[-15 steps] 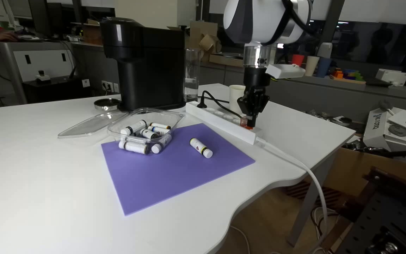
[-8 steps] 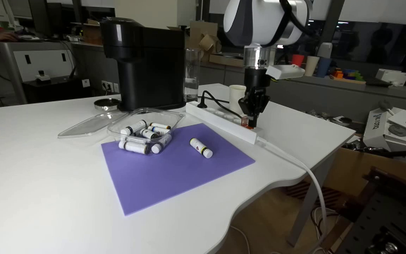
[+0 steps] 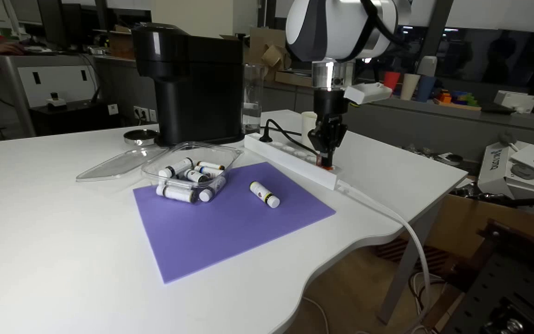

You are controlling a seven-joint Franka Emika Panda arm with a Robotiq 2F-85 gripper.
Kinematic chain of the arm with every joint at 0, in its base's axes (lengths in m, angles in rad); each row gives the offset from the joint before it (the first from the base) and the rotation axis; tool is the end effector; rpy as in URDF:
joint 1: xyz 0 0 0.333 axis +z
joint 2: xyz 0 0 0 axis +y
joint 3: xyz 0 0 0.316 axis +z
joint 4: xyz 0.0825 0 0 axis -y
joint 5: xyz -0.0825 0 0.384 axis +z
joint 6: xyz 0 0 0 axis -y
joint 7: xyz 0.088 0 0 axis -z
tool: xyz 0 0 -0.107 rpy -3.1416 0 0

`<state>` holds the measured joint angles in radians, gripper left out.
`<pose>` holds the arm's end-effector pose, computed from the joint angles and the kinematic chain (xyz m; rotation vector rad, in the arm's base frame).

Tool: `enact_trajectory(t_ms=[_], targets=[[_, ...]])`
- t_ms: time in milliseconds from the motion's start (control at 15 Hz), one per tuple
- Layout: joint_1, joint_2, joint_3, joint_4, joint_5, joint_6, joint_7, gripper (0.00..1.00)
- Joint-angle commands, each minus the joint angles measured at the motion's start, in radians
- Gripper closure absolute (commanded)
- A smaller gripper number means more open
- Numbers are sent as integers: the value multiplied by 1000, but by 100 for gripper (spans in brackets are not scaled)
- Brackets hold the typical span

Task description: Press the power button on the extension cord.

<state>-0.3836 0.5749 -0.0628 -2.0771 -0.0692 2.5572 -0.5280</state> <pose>0.5161 -0.2469 0.1390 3.1100 0.2331 -0.1815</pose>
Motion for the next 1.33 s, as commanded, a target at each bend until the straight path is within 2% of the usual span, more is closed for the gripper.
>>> enact_trajectory(t_ms=[0, 533, 1000, 1267], targets=[[15, 26, -15, 36, -26, -19, 8, 100], [-37, 80, 7, 98, 14, -84, -51, 100], [-111, 148, 36, 208, 124, -235, -232, 100], [-92, 106, 21, 182, 131, -240, -272, 100]])
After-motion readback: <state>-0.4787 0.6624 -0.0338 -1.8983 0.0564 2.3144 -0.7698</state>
